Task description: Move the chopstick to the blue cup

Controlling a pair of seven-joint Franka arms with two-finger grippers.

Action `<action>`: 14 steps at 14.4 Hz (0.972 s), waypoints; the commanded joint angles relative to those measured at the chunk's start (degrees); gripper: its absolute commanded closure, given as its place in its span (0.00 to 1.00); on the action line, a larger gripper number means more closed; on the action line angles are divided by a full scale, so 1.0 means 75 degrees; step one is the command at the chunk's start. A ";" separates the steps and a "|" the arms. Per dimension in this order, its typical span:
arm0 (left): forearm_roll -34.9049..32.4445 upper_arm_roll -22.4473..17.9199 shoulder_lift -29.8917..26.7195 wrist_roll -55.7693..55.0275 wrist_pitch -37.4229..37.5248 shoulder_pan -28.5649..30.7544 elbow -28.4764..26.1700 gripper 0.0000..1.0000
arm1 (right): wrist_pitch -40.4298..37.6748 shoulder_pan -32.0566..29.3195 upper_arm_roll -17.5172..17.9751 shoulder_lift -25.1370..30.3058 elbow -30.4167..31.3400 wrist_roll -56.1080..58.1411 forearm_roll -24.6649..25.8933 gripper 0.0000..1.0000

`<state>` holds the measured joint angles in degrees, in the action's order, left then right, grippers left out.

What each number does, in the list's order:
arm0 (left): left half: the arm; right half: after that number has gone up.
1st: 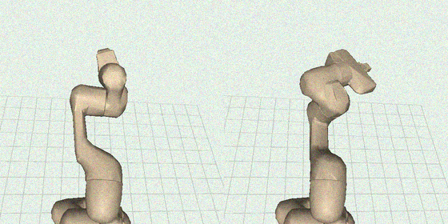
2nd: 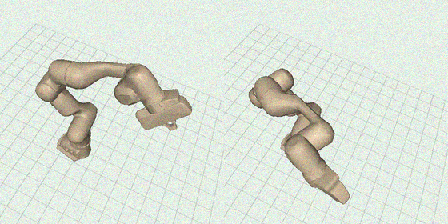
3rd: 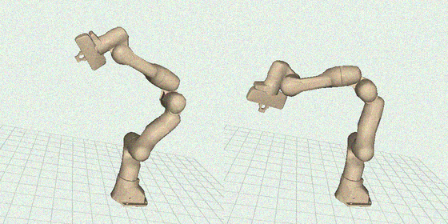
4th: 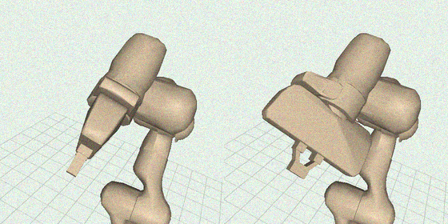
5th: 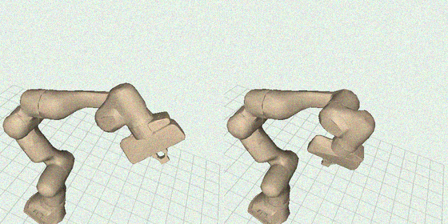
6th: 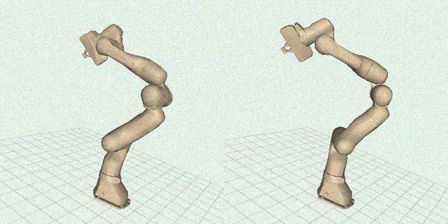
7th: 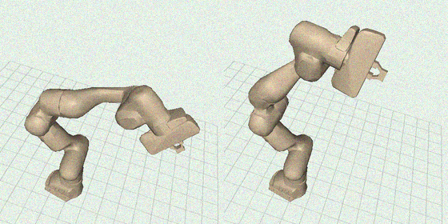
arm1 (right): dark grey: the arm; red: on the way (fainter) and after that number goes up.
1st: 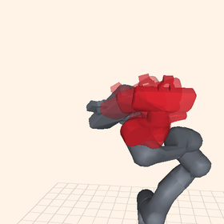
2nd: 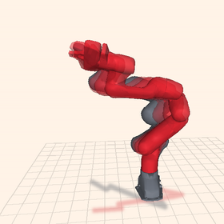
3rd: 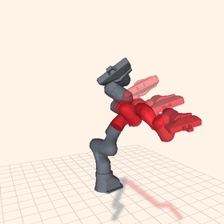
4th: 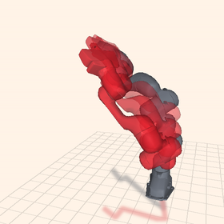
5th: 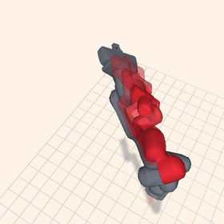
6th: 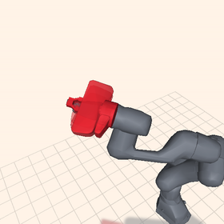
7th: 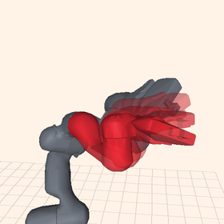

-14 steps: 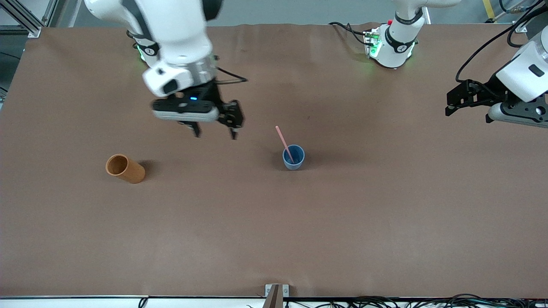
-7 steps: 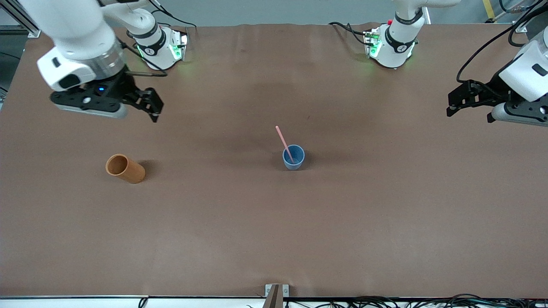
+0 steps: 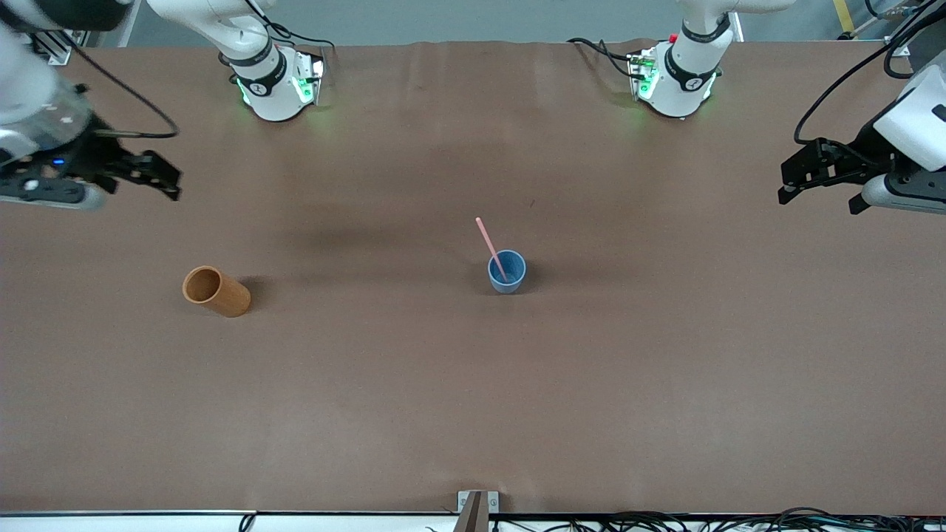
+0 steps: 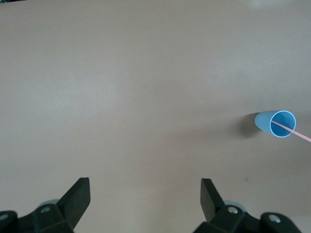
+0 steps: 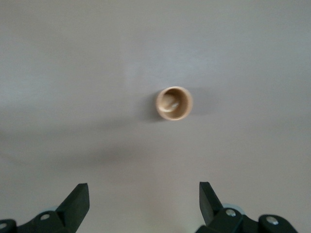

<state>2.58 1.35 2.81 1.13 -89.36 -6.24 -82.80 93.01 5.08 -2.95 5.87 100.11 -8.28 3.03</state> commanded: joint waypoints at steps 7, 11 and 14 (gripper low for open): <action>-0.0097 0.0054 -0.0023 0.0072 -0.0003 0.0023 0.0082 0.00 | -0.0586 -0.0314 0.0089 0.0038 -0.1568 0.0483 -0.0182 0.00; -0.0086 0.0054 -0.0035 0.0071 -0.0003 0.0035 0.0082 0.00 | -0.1756 -0.0349 0.0089 -0.0324 -0.2284 0.0541 -0.0228 0.00; -0.0086 0.0054 -0.0035 0.0071 -0.0003 0.0046 0.0082 0.00 | -0.1807 -0.0443 0.0054 -0.0570 -0.2367 0.0858 -0.0193 0.00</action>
<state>2.57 1.47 2.81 1.16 -89.37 -6.20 -82.60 80.45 2.60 -2.28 4.35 84.64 -3.58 2.51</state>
